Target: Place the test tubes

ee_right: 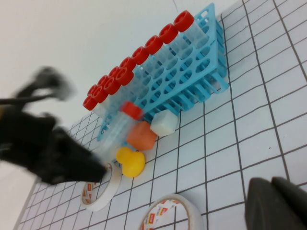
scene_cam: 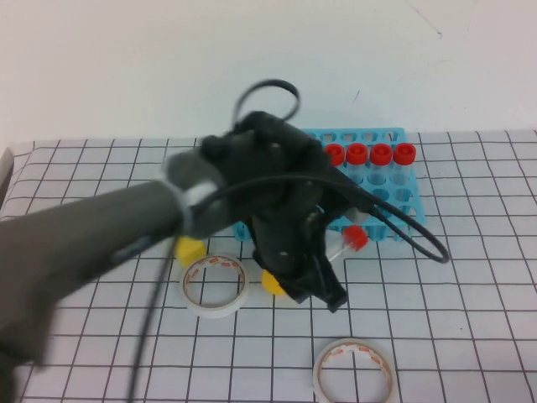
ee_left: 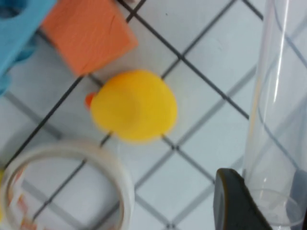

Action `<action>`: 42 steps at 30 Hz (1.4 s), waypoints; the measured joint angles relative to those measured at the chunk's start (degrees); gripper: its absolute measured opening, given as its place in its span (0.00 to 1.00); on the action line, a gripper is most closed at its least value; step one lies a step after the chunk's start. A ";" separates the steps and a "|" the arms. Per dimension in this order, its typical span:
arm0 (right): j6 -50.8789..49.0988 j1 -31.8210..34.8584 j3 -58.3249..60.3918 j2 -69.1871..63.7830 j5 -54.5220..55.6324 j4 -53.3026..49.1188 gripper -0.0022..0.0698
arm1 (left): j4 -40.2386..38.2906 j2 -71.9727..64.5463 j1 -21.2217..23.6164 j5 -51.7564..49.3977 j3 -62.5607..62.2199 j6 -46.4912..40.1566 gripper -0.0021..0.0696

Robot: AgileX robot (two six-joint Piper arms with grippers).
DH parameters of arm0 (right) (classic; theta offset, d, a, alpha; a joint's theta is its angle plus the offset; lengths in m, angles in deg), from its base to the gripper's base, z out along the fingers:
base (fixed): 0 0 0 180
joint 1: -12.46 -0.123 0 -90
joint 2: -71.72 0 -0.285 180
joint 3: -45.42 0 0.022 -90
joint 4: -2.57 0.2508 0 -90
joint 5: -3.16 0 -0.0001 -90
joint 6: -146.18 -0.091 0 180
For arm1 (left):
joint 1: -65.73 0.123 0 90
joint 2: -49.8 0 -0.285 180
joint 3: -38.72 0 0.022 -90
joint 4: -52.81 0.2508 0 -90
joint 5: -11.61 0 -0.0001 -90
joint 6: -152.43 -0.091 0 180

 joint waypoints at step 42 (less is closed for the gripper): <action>90.58 0.00 -23.21 -38.73 -21.92 48.03 0.15 | 5.69 31.01 0.00 120.41 68.45 19.64 0.32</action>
